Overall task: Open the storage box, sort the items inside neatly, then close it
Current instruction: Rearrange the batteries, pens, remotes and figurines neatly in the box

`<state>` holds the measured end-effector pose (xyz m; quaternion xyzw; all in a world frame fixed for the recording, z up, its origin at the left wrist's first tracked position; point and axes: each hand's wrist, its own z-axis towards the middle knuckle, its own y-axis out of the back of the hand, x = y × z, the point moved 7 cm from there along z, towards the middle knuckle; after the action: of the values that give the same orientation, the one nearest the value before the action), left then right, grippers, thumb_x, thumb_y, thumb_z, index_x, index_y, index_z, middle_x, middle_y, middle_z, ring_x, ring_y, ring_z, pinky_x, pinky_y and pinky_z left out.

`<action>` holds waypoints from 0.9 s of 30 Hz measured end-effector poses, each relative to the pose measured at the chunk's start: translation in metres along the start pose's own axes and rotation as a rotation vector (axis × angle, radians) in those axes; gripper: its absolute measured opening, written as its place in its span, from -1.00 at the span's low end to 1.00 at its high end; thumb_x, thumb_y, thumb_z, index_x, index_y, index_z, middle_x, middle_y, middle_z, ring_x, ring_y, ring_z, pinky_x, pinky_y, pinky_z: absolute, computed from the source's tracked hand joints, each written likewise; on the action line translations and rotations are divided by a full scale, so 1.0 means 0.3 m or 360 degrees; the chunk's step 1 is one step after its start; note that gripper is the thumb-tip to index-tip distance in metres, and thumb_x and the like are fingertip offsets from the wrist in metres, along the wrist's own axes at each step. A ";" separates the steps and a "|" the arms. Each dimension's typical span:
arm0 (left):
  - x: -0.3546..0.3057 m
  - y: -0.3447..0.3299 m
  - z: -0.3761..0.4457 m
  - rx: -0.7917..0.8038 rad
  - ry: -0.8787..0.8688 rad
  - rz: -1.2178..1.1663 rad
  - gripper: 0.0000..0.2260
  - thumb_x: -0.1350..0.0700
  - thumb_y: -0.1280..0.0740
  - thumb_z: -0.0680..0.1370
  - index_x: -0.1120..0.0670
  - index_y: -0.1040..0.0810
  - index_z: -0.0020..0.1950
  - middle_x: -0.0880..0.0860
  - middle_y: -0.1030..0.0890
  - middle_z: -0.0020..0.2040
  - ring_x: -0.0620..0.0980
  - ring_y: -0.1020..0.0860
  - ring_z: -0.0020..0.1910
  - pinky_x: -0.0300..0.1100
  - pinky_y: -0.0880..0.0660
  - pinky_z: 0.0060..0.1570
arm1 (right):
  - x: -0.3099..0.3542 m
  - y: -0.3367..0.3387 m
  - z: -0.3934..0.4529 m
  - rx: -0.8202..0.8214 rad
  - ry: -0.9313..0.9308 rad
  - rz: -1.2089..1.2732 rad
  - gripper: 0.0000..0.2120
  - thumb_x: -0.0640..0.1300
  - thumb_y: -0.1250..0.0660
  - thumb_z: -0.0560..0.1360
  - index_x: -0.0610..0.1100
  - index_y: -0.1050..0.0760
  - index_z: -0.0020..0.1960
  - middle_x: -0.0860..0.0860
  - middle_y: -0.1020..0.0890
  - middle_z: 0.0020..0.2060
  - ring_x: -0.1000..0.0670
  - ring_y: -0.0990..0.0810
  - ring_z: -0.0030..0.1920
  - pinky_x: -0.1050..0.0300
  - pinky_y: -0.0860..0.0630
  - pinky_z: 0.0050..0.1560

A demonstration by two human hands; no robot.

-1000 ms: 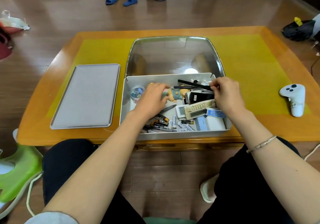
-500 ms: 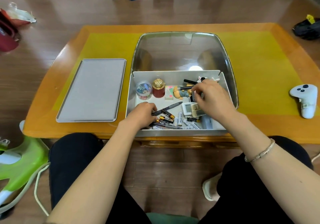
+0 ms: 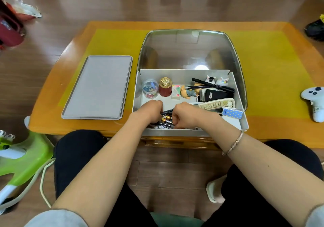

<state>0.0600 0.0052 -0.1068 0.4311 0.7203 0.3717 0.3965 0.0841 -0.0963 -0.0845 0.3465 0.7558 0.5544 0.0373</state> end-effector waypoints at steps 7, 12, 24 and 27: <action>0.015 0.021 -0.040 -0.0053 0.0056 0.0101 -0.76 0.23 -0.23 0.56 0.18 -0.46 0.23 0.22 -0.47 0.21 0.19 -0.47 0.16 -0.03 -0.45 0.12 | -0.007 -0.005 -0.015 -0.0038 0.0001 0.0026 -0.91 -0.17 -0.42 0.40 -0.09 -0.54 -0.26 0.06 -0.52 -0.36 0.01 -0.50 -0.26 0.19 -0.45 -0.19; 0.031 0.094 -0.110 -0.0377 0.0032 -0.0048 -0.79 0.29 -0.28 0.54 0.14 -0.51 0.16 0.17 -0.59 0.08 0.13 -0.54 0.01 -0.12 -0.44 -0.11 | -0.013 0.092 -0.060 -0.0355 -0.0027 -0.0003 -0.85 -0.25 -0.33 0.39 -0.11 -0.44 -0.07 -0.07 -0.57 -0.18 -0.12 -0.53 -0.11 0.02 -0.51 -0.15; -0.013 0.138 -0.184 -0.0504 -0.0222 -0.0455 -0.84 0.16 -0.32 0.58 0.04 -0.62 0.13 0.05 -0.64 0.01 -0.12 -0.51 -0.22 -0.36 -0.37 -0.29 | -0.025 0.191 -0.143 -0.0860 -0.0115 -0.0382 -0.78 -0.13 -0.30 0.53 -0.05 -0.60 0.15 -0.05 -0.49 0.01 -0.16 -0.54 -0.05 0.10 -0.28 -0.27; -0.037 0.148 -0.181 -0.0480 -0.0280 -0.0477 -0.82 0.17 -0.29 0.59 0.05 -0.61 0.15 0.05 -0.63 0.06 -0.08 -0.49 -0.08 -0.27 -0.39 -0.13 | -0.042 0.194 -0.158 -0.0880 -0.0062 -0.0445 -0.79 -0.10 -0.29 0.53 -0.04 -0.62 0.12 0.01 -0.55 0.03 -0.11 -0.49 0.04 0.10 -0.23 -0.16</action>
<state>0.0296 0.0001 -0.0429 0.2858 0.6752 0.3730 0.5686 0.1008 -0.1336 -0.0203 0.2264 0.6158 0.7217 0.2205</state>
